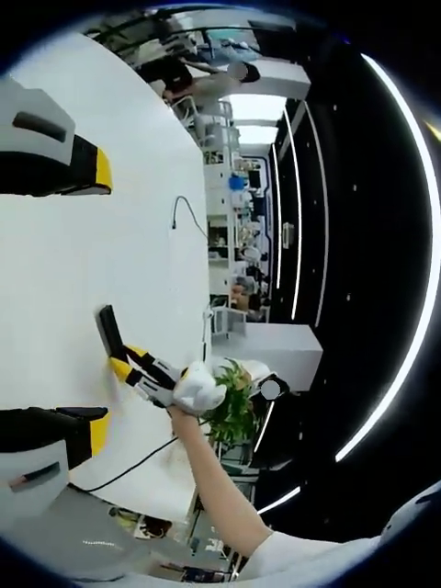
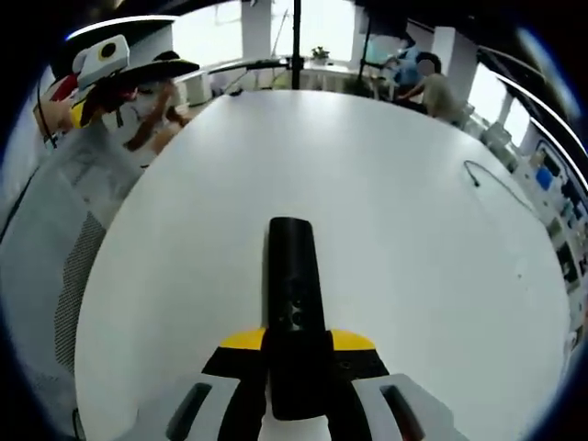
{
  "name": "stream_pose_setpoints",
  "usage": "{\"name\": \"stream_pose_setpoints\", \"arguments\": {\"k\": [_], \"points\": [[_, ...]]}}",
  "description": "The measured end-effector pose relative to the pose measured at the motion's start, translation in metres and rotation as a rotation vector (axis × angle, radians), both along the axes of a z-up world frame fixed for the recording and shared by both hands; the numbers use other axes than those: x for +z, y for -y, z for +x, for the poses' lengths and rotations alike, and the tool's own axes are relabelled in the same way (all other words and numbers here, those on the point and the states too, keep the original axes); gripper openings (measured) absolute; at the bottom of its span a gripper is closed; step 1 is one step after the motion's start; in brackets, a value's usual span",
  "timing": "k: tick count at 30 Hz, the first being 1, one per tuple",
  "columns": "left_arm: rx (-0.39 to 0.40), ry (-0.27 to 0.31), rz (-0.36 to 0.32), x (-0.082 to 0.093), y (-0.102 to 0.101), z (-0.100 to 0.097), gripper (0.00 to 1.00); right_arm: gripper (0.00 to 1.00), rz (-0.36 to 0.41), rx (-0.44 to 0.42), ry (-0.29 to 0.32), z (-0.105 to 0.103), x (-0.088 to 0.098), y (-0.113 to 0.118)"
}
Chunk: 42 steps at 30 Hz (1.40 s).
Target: Press the specified remote control buttons in sequence, fully releasing each button before pressing the next.
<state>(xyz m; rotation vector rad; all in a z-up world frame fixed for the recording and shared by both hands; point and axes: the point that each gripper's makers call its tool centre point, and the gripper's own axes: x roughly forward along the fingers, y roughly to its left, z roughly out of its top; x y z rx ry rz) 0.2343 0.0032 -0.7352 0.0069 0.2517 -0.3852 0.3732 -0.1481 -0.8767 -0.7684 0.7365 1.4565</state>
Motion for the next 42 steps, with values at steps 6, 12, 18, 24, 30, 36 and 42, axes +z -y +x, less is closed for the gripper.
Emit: {"name": "stream_pose_setpoints", "arguments": {"k": [6,12,18,24,30,36,42], "points": [[0.005,-0.004,0.001,-0.001,-0.001,0.0,0.99,0.22,0.054,-0.055,-0.041,-0.001,0.003,-0.001],[0.015,-0.006,-0.009,-0.001,-0.003,0.001,0.99,0.41,0.195,-0.255,-0.124,0.003,0.014,-0.002],[0.016,-0.009,-0.02,-0.001,-0.004,0.001,0.99,0.66,0.425,-0.503,-0.144,0.014,0.051,0.003],[0.019,-0.002,-0.028,0.0,-0.004,0.001,0.99,0.85,0.549,-0.643,-0.097,0.009,0.079,0.021],[0.025,0.009,-0.027,0.002,-0.006,0.001,0.99,0.99,0.591,-0.683,-0.035,-0.008,0.099,0.03],[0.027,0.019,-0.027,0.004,-0.006,0.0,1.0,0.99,0.637,-0.757,0.018,-0.031,0.115,0.046],[0.029,0.036,-0.017,0.008,-0.006,-0.002,0.99,0.99,0.636,-0.815,0.089,-0.061,0.126,0.067]]}}
